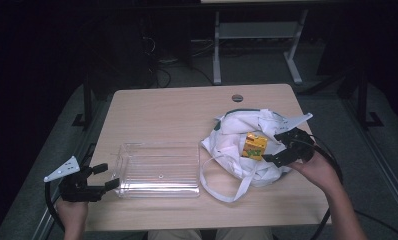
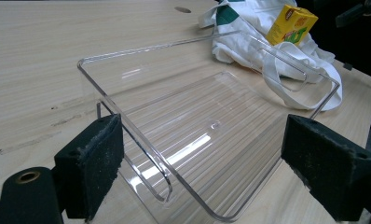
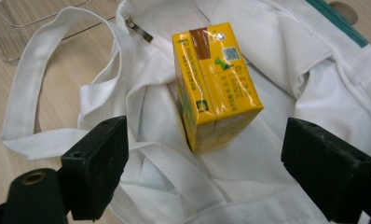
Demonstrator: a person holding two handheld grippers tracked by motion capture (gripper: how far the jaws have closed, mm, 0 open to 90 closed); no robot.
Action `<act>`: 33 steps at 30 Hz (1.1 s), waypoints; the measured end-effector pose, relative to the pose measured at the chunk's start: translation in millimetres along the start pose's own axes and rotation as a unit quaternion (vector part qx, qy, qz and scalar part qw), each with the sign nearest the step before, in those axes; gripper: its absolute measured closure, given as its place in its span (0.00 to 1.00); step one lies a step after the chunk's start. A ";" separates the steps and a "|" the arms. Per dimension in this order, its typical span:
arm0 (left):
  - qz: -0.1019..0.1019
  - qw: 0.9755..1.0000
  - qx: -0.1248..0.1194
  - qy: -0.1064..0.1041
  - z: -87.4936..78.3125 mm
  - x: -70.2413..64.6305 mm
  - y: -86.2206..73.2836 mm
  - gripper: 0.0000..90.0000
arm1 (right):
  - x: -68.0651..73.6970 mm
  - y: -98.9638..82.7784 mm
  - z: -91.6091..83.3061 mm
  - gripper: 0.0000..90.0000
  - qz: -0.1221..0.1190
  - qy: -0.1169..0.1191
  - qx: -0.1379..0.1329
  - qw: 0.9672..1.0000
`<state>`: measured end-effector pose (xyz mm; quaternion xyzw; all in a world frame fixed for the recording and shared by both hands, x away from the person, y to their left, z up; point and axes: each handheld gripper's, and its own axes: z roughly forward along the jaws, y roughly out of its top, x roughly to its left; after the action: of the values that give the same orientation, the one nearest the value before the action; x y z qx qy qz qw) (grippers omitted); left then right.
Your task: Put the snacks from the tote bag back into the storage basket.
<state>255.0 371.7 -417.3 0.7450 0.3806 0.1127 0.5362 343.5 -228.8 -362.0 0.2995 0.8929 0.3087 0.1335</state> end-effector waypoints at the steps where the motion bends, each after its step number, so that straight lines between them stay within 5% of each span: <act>1: 0.000 1.000 0.001 0.000 -0.1 0.1 0.1 0.14 | -0.3 1.5 0.3 0.16 -0.002 -0.001 0.000 1.000; 33: -0.003 1.000 -0.004 0.000 -1.6 0.8 0.2 0.14 | -7.4 36.8 37.4 0.22 -0.051 0.013 0.078 0.996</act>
<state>254.7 373.4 -416.7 0.7419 0.3823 0.1127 0.5393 381.9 -192.6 -367.3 0.2594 0.9299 0.2349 0.1136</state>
